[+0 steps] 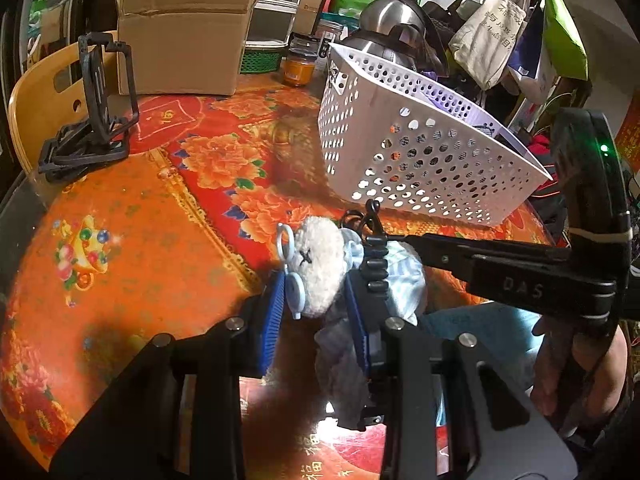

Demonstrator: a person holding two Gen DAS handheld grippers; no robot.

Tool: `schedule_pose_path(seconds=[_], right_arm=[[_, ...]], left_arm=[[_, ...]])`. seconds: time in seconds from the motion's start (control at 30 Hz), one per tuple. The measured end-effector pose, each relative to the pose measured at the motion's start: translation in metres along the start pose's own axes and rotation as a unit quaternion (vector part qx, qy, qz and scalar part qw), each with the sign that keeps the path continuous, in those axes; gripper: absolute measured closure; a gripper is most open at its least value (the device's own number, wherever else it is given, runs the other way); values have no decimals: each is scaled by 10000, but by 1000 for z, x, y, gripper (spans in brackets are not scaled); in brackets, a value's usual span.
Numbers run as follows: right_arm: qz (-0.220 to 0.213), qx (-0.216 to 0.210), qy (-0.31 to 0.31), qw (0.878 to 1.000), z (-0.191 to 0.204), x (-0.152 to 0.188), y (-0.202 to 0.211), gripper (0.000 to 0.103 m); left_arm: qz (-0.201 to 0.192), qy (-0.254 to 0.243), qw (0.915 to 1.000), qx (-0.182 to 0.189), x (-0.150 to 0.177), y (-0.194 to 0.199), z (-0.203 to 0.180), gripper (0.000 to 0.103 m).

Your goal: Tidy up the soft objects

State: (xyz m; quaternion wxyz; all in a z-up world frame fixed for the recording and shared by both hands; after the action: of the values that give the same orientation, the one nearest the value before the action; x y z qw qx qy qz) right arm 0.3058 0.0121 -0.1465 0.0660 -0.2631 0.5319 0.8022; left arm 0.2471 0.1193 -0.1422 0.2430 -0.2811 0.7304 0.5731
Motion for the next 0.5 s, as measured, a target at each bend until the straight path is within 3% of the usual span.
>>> schedule_pose_path(seconds=[0.2,0.5], right_arm=[[3,49,-1,10000,-3,-2,-2,96],[-135,-31,-1,9999,-4,-12,8,95]], left_arm=[[1,29,10000,17,1,-1,1,74],[8,42,10000,6,2,-3,0,72]])
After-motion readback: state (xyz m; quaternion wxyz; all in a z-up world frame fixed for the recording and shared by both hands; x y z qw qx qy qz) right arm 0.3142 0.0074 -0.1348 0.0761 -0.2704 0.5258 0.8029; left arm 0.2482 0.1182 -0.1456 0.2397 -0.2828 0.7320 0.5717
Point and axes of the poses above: each gripper's, at about its wrist camera, not at the fingertips, and y roughly against the way its jaws point, z to its left, x to its underside, the point moved 10 cm from there along -y, roughly the way its jaws point, and after that the axes turned 6 degrees about -y, right-handed, at the moved point
